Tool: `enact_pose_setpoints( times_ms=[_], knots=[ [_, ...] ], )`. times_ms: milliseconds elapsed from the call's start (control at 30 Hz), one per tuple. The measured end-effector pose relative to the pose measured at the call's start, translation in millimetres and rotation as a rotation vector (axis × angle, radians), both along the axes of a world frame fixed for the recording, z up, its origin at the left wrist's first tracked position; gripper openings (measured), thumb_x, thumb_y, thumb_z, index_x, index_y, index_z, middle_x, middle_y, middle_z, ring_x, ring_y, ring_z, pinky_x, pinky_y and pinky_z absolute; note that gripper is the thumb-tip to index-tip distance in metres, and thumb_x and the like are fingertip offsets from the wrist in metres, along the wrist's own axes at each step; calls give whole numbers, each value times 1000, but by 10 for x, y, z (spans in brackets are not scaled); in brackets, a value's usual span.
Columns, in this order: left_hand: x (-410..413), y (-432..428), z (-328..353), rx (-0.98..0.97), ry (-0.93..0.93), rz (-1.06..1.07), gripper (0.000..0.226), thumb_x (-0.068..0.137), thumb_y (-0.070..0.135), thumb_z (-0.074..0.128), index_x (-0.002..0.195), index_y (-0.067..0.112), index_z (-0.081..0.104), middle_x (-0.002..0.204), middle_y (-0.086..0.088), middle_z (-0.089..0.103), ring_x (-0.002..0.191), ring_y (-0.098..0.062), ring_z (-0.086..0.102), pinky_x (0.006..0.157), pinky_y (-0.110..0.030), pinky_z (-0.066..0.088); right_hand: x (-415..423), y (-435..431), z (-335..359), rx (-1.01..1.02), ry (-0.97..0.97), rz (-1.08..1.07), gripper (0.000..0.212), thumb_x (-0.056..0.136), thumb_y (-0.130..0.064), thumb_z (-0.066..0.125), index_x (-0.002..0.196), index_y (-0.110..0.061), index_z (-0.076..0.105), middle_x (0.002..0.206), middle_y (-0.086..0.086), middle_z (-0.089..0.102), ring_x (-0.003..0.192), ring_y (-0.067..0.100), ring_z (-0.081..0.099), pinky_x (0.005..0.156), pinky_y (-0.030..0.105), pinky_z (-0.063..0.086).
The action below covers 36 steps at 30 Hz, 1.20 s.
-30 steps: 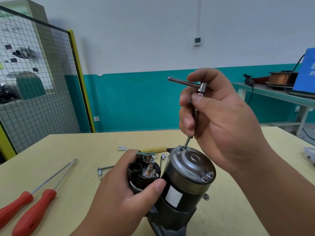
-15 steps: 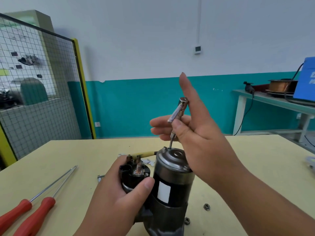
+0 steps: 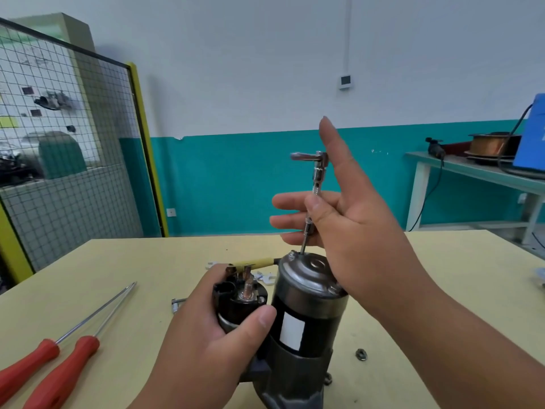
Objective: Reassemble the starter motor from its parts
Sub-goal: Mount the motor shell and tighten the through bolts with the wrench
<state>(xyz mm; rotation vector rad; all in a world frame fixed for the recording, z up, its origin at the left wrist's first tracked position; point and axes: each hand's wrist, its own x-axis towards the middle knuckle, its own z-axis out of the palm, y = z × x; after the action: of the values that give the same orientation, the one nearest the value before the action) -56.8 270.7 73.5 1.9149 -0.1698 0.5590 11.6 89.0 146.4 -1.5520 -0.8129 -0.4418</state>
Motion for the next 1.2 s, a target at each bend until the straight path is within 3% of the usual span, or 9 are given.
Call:
enact_pose_setpoints(
  times_ms=[300,433,533,600,700,833,933,1100,1200],
  knots=[
    [20,34,-27,12,-10,9,46,56,71,62,100,56,65,87,21,75,86,3,70,64,-5,47,3,4,-63,45,-1,92,64,97,-5,38,126,-61,53,115,5,76,104,22,77,95,40,61],
    [38,35,-49,-31,-6,5,41,57,66,64,96,53,69,84,16,76,80,-2,73,56,-11,53,11,0,-59,26,1,101,77,102,-4,42,140,-71,41,115,4,76,107,18,76,96,33,60],
    [32,27,-47,-35,-16,13,45,59,67,63,102,54,68,89,18,77,85,-2,73,62,-19,53,1,-2,-51,10,31,54,80,107,0,45,139,-73,41,115,1,75,106,13,76,93,31,61],
    [33,26,-45,-24,-9,26,48,59,69,61,105,56,65,93,20,77,89,-1,71,70,-30,51,-16,10,-55,-15,49,-58,71,108,-5,51,131,-72,53,111,-7,75,100,7,76,88,34,64],
    [27,15,-44,-35,-2,39,51,58,70,62,107,56,65,92,20,77,87,-3,72,66,-31,55,-36,9,-40,-99,45,-193,48,106,-14,58,111,-60,69,98,-14,75,90,2,76,82,41,65],
    [10,-5,-46,-2,-22,47,47,60,71,62,105,56,65,92,20,76,87,-2,71,71,-37,49,-82,-15,-7,-188,9,-220,27,106,-18,50,97,-41,63,94,-14,74,84,3,76,76,43,65],
    [8,-6,-37,-6,-13,43,45,60,71,62,103,57,66,92,19,76,89,-3,71,74,-38,48,-105,-6,4,-228,48,-204,31,107,-17,45,95,-39,62,92,-12,73,82,5,76,75,46,64],
    [5,-6,-31,-14,-8,33,49,59,71,62,106,57,65,94,19,77,89,-2,72,74,-40,50,-108,-11,39,-199,64,-228,28,102,-14,59,87,-37,52,86,-10,77,74,6,76,70,44,65],
    [-1,-2,-48,-12,-16,22,47,59,69,65,104,55,67,90,17,77,86,-4,73,66,-29,54,-104,-35,61,-344,22,-260,27,101,-19,59,93,-42,49,84,-19,76,75,2,75,72,35,63]
  ],
)
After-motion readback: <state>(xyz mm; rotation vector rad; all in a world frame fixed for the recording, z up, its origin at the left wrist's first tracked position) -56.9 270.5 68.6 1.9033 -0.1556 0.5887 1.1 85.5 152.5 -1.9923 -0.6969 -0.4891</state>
